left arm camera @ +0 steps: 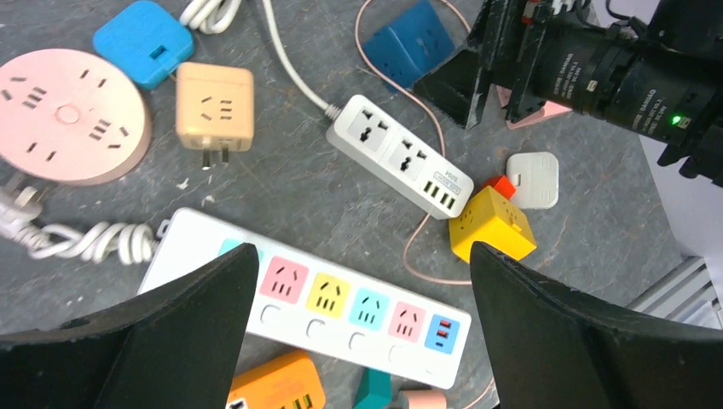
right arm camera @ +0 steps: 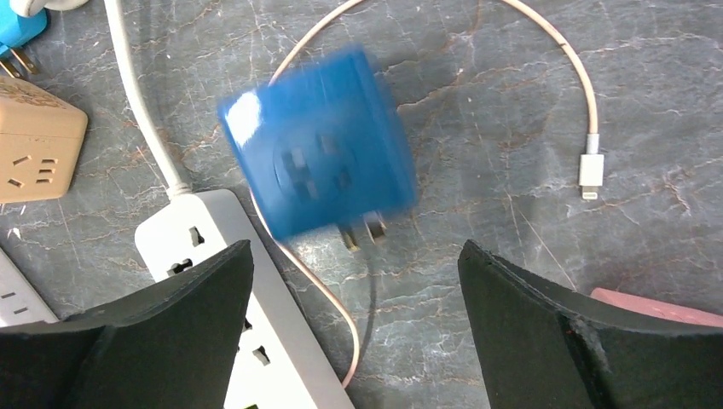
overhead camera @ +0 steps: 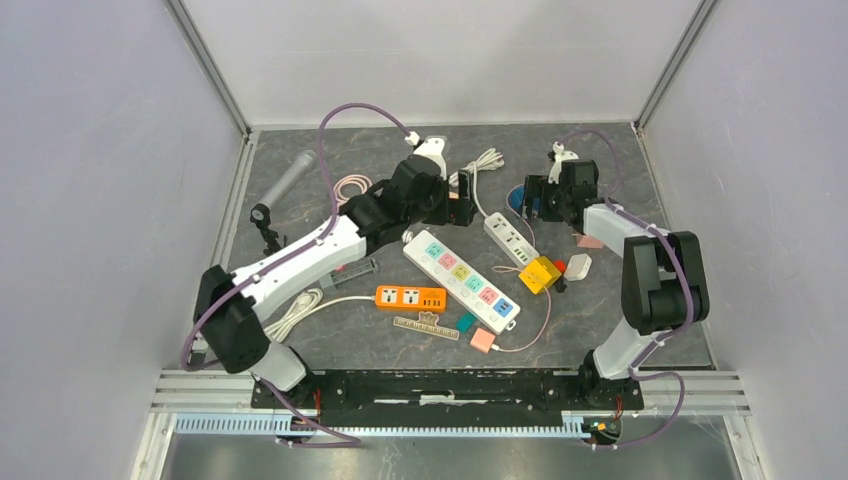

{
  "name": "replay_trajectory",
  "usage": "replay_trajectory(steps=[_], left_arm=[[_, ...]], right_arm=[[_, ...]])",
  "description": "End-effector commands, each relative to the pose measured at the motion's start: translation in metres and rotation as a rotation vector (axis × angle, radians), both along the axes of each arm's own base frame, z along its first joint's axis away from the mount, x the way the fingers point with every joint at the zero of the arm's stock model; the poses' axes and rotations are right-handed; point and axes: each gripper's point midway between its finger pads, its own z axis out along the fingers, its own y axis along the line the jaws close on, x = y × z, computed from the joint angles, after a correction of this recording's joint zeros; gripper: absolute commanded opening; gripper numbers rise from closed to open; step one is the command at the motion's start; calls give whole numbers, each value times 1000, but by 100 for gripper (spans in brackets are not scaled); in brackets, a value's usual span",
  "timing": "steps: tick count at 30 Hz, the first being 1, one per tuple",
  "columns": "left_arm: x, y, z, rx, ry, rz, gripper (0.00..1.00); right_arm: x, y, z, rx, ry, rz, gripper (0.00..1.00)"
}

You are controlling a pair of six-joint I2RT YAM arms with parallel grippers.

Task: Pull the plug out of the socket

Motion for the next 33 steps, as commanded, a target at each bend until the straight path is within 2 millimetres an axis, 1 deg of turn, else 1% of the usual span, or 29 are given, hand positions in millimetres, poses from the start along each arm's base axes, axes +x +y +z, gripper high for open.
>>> replay_trajectory(steps=[1,4,6,8,11,13,14,15,16,19,21,25,27,30,33], left_arm=[[-13,31,13,51,-43,27,100],[-22,50,21,59,-56,59,100],[-29,64,27,68,-63,82,100],[-36,81,34,77,-77,122,100],[-49,108,42,87,-95,174,100],[-60,127,54,77,-118,196,100],[-66,135,59,75,-125,204,100],[-73,146,65,70,-137,215,100],[-80,154,74,58,-155,218,100],[-99,182,97,31,-207,238,100],[-112,206,115,19,-271,255,100],[-129,272,138,80,-399,411,100],[-140,296,151,88,-440,453,100],[-155,321,165,84,-478,489,100],[-166,337,174,62,-501,515,100]], right_arm=[[7,-10,33,-20,-107,-48,94],[2,-15,52,-34,-164,-67,96],[-5,-18,64,-42,-201,-70,96],[-12,-20,82,-45,-261,-72,96],[-31,-24,107,-41,-337,-81,96],[-46,-27,129,-42,-402,-91,97],[-56,-31,132,-53,-404,-102,98],[-66,-34,143,-58,-428,-112,98],[-73,-41,153,-73,-452,-144,98],[-104,-57,190,-97,-539,-214,98],[-125,-69,212,-106,-592,-272,98],[-171,-93,255,-113,-723,-402,98],[-197,-105,281,-119,-801,-455,98],[-232,-122,312,-136,-873,-542,98],[-267,-140,340,-147,-942,-637,98]])
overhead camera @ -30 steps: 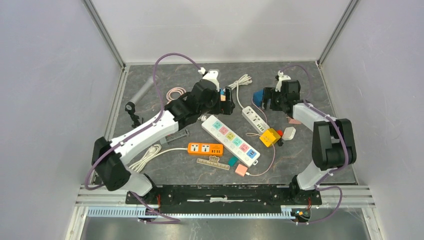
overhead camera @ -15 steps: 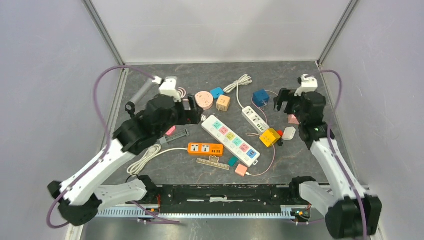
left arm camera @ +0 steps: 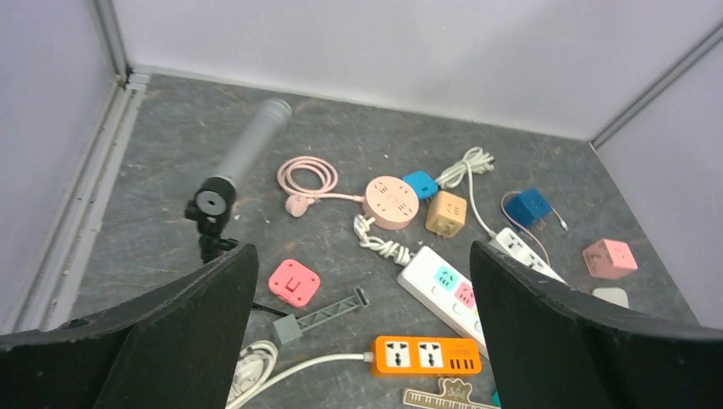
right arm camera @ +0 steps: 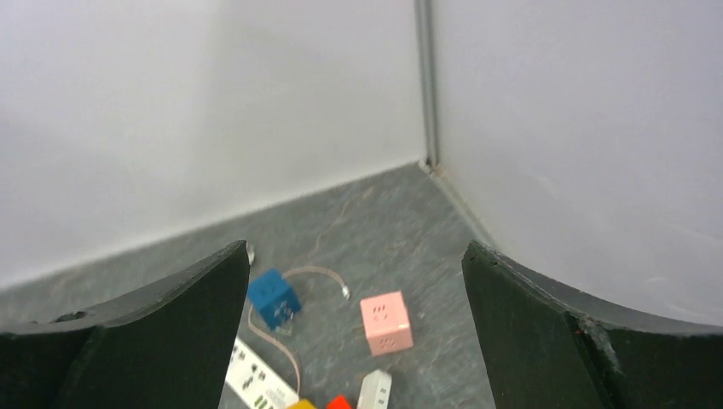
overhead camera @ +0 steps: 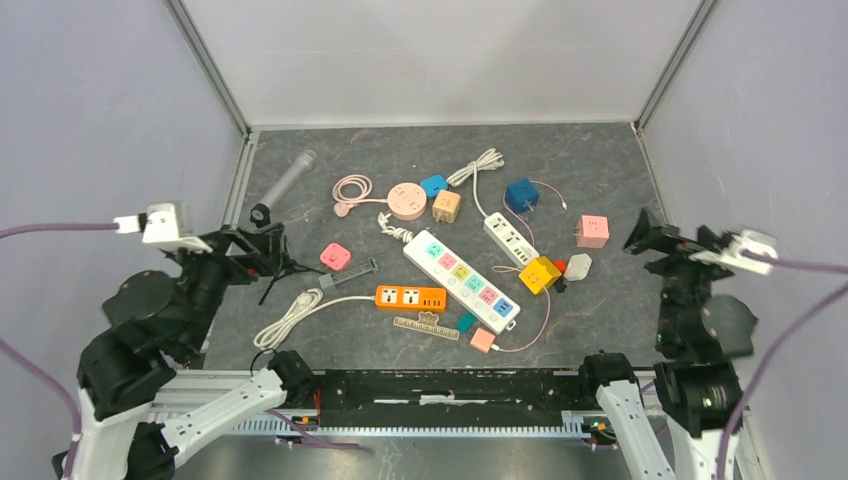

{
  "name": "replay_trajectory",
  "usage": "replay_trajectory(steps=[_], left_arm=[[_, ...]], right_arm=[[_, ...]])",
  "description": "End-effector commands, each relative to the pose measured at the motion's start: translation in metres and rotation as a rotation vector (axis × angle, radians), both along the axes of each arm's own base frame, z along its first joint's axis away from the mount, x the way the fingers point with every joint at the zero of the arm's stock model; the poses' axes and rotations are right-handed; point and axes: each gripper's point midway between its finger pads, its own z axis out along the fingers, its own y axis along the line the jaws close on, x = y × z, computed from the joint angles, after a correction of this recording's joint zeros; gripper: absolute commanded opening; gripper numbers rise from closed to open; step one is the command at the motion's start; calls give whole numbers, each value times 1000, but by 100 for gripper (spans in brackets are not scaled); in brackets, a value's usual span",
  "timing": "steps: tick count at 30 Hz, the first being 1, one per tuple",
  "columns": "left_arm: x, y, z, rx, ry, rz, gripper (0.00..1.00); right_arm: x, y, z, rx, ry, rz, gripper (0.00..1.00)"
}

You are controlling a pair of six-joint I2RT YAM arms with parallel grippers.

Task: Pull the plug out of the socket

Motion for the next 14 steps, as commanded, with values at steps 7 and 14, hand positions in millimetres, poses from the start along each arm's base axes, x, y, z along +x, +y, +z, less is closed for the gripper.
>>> replay_trajectory(steps=[7,14], left_arm=[[-25,61,11,56,-65,140,100],[-27,65,13,66,-59,154,100]], right_arm=[[-88,-47,68,1,-158,-234,98],[-78,-38,68,3,-147,-180,98]])
